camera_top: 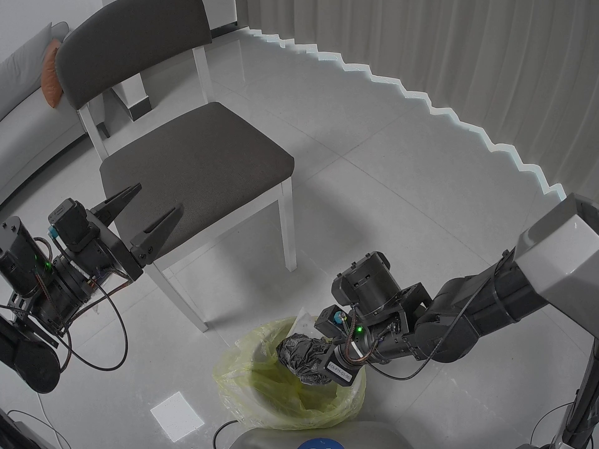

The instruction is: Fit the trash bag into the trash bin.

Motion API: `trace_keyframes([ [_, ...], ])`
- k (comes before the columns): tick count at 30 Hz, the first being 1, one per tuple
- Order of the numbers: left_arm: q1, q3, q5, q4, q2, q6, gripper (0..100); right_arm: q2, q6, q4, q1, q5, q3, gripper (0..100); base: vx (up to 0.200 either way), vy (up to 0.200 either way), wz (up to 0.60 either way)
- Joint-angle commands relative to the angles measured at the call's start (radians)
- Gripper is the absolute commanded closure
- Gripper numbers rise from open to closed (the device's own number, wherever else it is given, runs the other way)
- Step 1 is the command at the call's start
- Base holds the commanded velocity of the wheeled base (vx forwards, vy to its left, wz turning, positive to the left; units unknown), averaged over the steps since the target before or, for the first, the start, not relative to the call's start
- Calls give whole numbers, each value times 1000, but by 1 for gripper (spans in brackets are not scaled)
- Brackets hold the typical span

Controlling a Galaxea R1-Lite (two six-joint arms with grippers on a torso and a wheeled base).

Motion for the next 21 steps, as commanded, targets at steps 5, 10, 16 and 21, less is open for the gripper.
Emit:
trace_keyframes([
  [5,25,-9,-2,-6,31,0,0,63,1,1,25,7,5,100,0,0,0],
  [10,25,-9,-4,-9,31,0,0,130,1,-2,29,15,-16,100,0,0,0],
  [16,26,-7,-4,-9,25,-2,0,196,1,-19,16,13,-73,100,0,0,0],
  [21,26,-4,-18,-9,23,0,0,237,1,-15,-21,12,-138,100,0,0,0],
])
